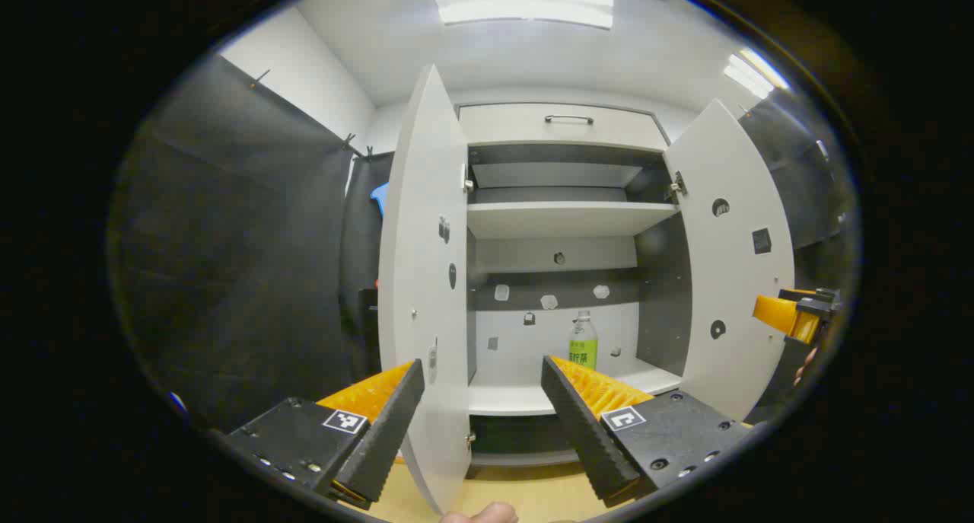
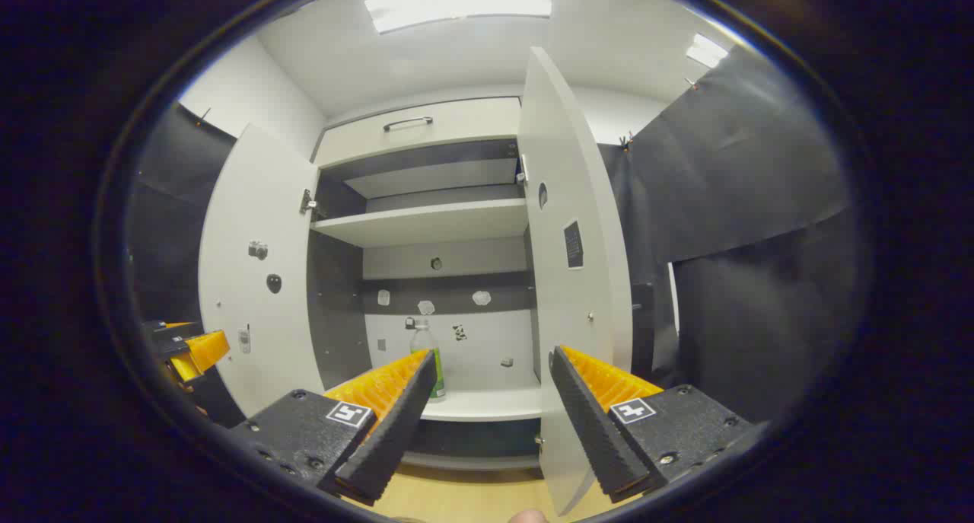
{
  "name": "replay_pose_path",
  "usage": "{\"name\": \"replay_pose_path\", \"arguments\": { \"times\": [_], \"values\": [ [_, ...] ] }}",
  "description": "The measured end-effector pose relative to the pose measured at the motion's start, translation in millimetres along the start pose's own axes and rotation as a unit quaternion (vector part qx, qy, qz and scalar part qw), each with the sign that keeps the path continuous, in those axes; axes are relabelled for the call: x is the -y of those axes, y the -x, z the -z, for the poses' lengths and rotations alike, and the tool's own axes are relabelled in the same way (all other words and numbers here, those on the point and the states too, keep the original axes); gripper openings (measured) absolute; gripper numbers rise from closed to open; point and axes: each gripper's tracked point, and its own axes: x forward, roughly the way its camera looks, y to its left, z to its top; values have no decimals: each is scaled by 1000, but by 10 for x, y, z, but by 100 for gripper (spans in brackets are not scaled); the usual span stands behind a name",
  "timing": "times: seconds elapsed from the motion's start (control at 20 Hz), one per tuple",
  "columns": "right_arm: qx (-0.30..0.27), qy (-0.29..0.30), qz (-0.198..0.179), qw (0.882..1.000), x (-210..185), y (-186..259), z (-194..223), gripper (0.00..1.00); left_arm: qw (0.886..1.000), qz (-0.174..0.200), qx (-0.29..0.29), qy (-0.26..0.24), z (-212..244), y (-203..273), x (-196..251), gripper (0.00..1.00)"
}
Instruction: Grasp the bottle in the cabinet with the left hand and place it on the coaster, then close the right door with the right hand and the left door with the left hand.
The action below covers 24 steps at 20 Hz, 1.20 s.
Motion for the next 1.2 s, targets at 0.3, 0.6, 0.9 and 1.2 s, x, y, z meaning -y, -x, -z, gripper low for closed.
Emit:
{"name": "replay_pose_path", "arguments": {
  "times": [0.3, 0.6, 0.9, 1.2],
  "values": [
    [2, 10, -7, 1000, 39, -13, -19, 99, 1000, -4, 5, -2, -76, -4, 56, 96],
    [5, 9, -14, 1000, 69, -51, -41, 99, 1000, -11, 11, 0, -164, -48, 106, 99],
    [0, 5, -16, 1000, 100, -99, -34, 96, 1000, -22, 17, -3, -215, -97, 128, 99],
    [-10, 5, -17, 1000, 105, -107, 51, 99, 1000, -9, 13, 20, -168, -154, 190, 99]
  ]
}}
